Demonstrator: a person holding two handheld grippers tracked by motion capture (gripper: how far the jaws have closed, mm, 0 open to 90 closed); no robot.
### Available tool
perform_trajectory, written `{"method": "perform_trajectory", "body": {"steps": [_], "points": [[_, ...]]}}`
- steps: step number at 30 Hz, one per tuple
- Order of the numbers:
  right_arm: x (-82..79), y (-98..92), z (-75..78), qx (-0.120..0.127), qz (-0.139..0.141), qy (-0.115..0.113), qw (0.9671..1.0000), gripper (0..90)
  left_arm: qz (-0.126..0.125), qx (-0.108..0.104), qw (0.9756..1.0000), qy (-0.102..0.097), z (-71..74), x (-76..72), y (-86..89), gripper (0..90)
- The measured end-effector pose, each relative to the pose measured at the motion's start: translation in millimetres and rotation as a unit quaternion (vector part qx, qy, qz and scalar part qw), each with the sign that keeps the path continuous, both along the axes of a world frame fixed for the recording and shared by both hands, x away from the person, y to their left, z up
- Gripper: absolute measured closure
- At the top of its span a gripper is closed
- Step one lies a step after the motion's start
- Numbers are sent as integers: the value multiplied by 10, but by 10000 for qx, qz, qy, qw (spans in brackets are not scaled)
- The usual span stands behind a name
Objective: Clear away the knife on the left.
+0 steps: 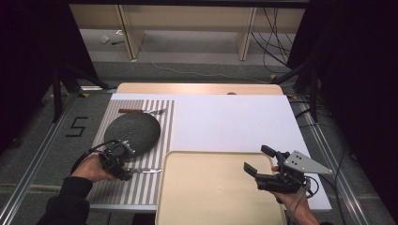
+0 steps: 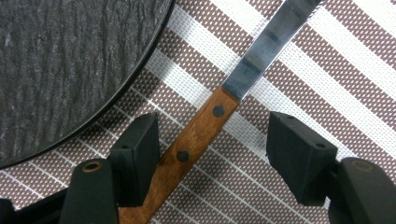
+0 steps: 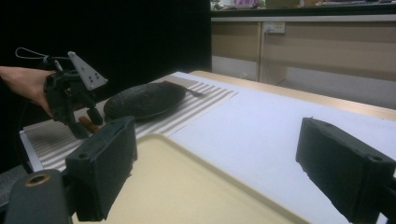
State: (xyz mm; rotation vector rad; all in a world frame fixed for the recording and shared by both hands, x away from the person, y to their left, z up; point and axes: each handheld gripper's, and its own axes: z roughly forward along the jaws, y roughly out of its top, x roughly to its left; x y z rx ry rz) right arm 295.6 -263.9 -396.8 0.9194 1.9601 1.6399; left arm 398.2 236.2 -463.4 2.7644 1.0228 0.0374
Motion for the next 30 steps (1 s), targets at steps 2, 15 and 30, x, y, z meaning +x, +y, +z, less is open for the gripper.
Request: {"method": "perform_trajectory", "body": {"steps": [2,15,30], "points": [[-2,-3,1,-11,-1,3,10000,135,52,23,10000,22,12,7,9,409],[1,-1,1,4,1,1,10000,138,-173,362,9992,39,32,-26,-81,575],[-4,-2,4,-1,8,15,10000,141,-248,296,9992,66,40,-34,-105,750]]}}
